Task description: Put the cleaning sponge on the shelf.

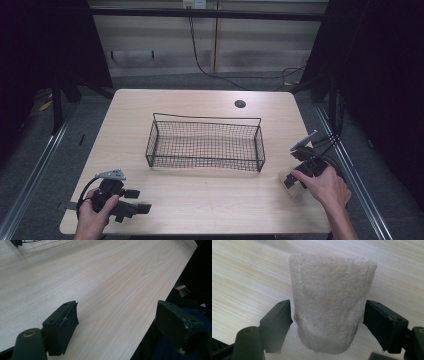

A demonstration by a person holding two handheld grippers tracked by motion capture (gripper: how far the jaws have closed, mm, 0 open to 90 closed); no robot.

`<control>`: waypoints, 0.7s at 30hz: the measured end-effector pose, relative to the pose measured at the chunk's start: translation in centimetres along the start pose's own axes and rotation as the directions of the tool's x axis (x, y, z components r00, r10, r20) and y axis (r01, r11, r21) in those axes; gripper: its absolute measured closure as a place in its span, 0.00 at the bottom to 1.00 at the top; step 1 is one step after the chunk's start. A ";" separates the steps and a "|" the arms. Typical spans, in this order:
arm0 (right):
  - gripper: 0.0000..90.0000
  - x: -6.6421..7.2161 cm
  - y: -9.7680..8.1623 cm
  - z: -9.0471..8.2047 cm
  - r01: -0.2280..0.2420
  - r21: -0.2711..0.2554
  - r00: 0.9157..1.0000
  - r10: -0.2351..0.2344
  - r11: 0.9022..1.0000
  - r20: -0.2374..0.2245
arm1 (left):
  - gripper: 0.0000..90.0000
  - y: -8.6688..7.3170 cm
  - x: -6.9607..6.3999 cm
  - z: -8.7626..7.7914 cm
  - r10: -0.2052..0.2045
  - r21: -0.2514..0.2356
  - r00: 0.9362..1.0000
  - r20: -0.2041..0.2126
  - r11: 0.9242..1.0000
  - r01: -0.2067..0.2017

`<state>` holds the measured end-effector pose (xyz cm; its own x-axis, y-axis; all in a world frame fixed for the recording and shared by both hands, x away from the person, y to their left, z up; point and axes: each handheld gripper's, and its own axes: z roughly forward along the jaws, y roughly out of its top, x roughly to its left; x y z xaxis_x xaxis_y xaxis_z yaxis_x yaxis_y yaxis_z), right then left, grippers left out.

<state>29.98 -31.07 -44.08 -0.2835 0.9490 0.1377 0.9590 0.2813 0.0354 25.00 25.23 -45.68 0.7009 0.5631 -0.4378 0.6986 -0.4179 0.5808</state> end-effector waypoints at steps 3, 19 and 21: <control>0.26 0.1 0.2 0.2 -0.002 0.013 1.000 0.002 1.000 -0.003 | 0.20 0.0 0.0 0.0 0.000 0.000 1.000 0.000 1.000 0.000; 0.35 0.1 0.3 1.0 0.006 0.033 1.000 -0.006 0.999 0.004 | 0.20 0.0 0.0 0.0 0.003 -0.001 1.000 -0.002 1.000 -0.003; 0.35 0.1 0.2 0.9 0.006 0.028 1.000 -0.006 1.000 0.003 | 0.20 0.0 0.0 0.0 0.003 0.000 1.000 -0.001 1.000 -0.003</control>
<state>30.14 -30.75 -44.94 -0.2895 0.9476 0.1348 0.9567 0.2911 0.0084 25.00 25.24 -45.65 0.7027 0.5627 -0.4354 0.6965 -0.4193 0.5823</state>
